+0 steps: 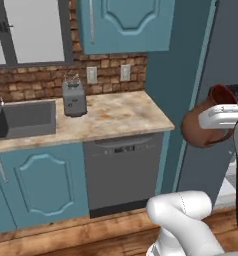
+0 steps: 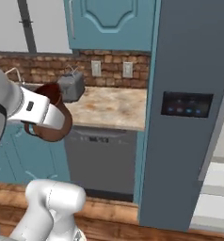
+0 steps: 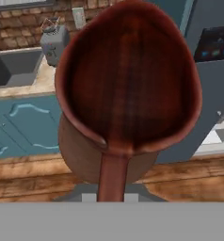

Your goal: Move the bar and cup from the second highest shelf to the top shelf to make space. Then, place the pitcher from the counter on the cleared second highest shelf.

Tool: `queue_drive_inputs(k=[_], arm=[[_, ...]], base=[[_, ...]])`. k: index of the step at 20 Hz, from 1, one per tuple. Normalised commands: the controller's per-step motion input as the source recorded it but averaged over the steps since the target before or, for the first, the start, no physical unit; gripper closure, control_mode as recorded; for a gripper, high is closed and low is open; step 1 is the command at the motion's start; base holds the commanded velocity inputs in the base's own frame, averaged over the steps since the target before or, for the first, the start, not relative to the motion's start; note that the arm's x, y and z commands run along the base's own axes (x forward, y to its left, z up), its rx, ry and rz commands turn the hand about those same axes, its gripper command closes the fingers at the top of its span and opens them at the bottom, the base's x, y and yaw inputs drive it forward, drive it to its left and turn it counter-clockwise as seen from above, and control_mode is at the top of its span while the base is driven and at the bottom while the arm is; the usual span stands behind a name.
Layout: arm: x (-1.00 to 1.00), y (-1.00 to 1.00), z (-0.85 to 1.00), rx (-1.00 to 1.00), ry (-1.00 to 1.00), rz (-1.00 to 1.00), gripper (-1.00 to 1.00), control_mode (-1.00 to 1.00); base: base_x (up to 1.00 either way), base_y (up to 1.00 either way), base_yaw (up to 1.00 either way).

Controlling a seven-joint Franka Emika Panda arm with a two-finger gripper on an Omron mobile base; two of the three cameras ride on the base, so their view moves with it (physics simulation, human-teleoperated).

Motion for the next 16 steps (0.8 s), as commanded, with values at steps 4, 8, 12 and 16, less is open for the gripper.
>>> queue_drive_inputs(k=[4,8,12,16], arm=[[0.0,0.0,0.0,0.0,0.0,0.0,1.0,1.0],[0.0,0.0,0.0,0.0,0.0,0.0,1.0,1.0],[0.0,0.0,0.0,0.0,0.0,0.0,1.0,1.0],[0.0,0.0,0.0,0.0,0.0,0.0,1.0,1.0]], base=[[-0.01,-0.29,-0.56],[0.0,-0.44,-0.49],[0.08,-0.61,-0.43],[0.2,-0.67,-0.3]])
